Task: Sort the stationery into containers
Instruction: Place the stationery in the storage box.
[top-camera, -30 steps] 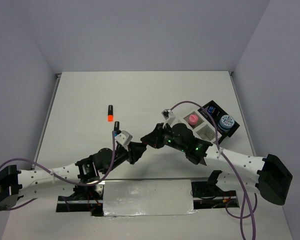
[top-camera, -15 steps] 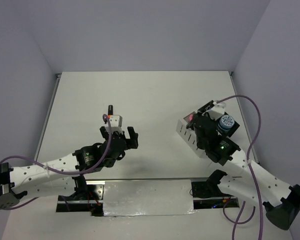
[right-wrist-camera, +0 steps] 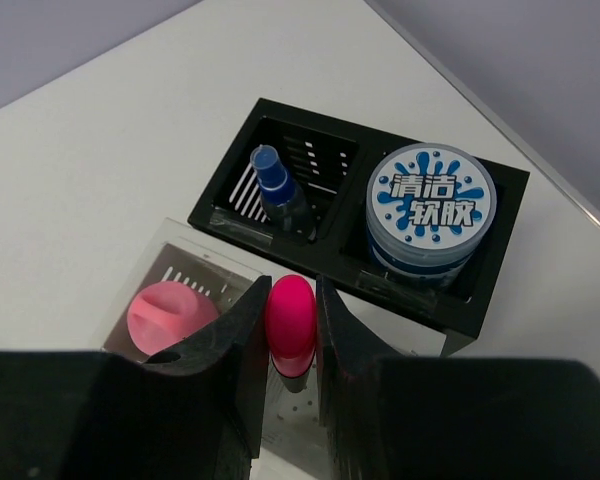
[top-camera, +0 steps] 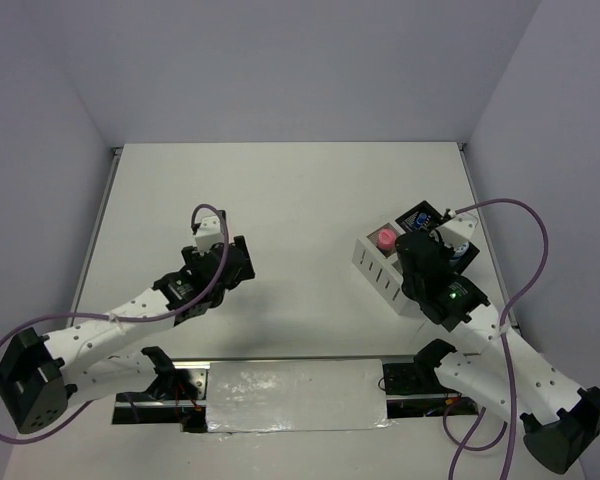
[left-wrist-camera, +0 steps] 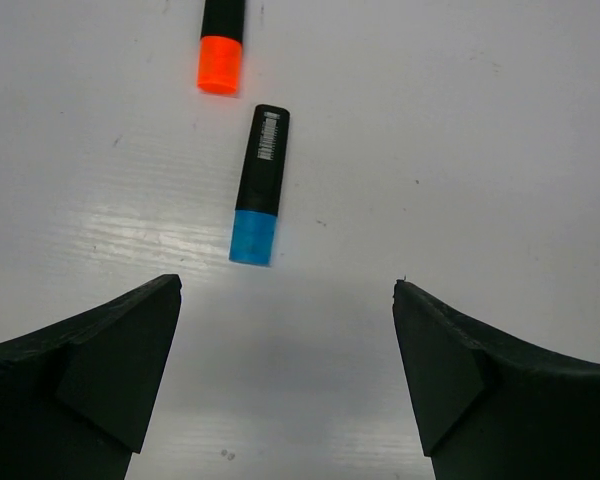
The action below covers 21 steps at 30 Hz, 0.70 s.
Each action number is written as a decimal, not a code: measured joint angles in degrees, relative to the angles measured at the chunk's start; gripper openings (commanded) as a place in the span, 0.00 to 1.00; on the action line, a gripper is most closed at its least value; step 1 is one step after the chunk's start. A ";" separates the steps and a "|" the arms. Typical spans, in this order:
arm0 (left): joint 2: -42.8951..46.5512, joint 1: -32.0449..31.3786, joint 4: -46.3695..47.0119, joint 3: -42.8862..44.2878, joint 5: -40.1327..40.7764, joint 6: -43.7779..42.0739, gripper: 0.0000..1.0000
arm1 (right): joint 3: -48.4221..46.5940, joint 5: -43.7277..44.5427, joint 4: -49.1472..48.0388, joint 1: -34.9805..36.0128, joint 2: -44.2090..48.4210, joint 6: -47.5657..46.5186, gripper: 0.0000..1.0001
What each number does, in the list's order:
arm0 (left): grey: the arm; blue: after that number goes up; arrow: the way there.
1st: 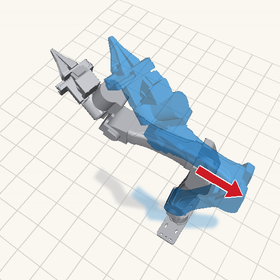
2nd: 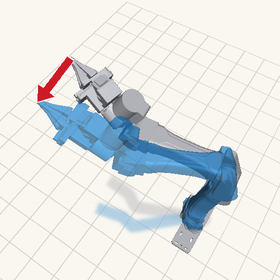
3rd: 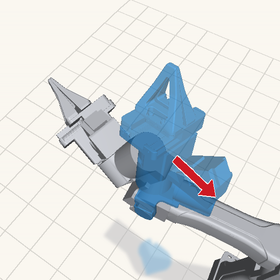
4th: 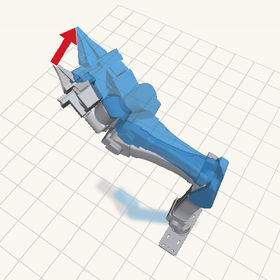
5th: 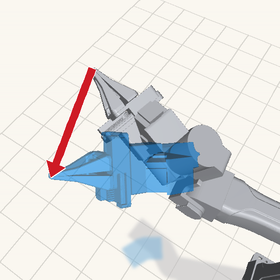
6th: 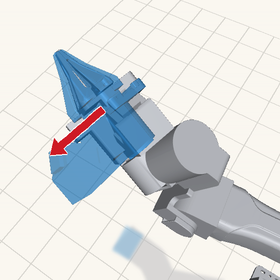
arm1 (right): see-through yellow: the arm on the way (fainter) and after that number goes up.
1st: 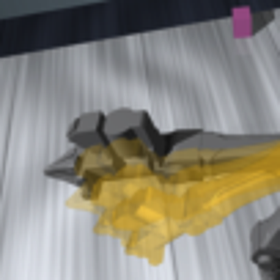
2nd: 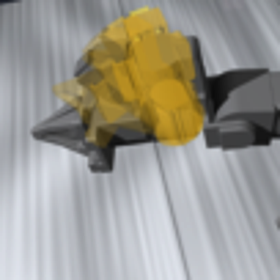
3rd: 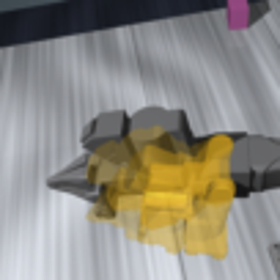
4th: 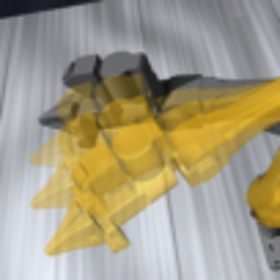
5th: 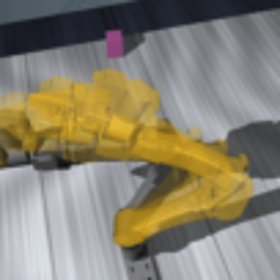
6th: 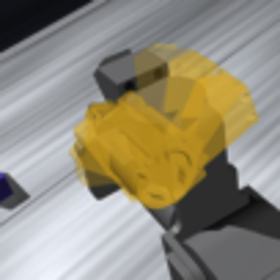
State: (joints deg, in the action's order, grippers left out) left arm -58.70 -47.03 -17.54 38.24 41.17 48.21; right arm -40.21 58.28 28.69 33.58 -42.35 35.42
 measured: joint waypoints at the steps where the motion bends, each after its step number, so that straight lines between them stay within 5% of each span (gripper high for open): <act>1: -1.18 1.42 0.26 0.00 -0.90 -0.07 0.99 | 0.13 -0.02 0.17 -0.07 -0.26 0.28 0.08; 3: -3.26 3.58 1.29 0.00 -2.56 -0.22 0.99 | 0.50 -0.26 0.28 -0.11 -0.42 0.81 0.10; 5: -5.60 5.03 2.32 0.02 -4.04 -0.35 0.99 | 1.05 -0.57 0.28 -0.11 -0.24 0.98 0.39; 6: -6.97 5.55 2.89 0.02 -4.59 -0.44 0.99 | 1.44 -0.81 0.17 -0.11 -0.07 1.16 0.73; 7: -8.17 5.92 3.26 0.09 -5.05 -0.50 0.99 | 1.77 -1.03 0.07 -0.11 0.07 1.46 0.82; 11: -12.63 7.21 4.70 0.52 -7.02 -1.51 0.99 | 2.36 -2.19 0.09 -0.11 0.39 1.16 0.92; 21: -21.53 11.74 8.90 2.32 -10.47 -3.76 0.94 | 2.40 -8.55 -1.33 -0.09 5.40 -1.62 0.95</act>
State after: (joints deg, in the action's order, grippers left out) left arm -80.23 -35.29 -8.64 40.56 30.70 44.45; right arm -37.80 49.74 27.35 33.50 -36.95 33.80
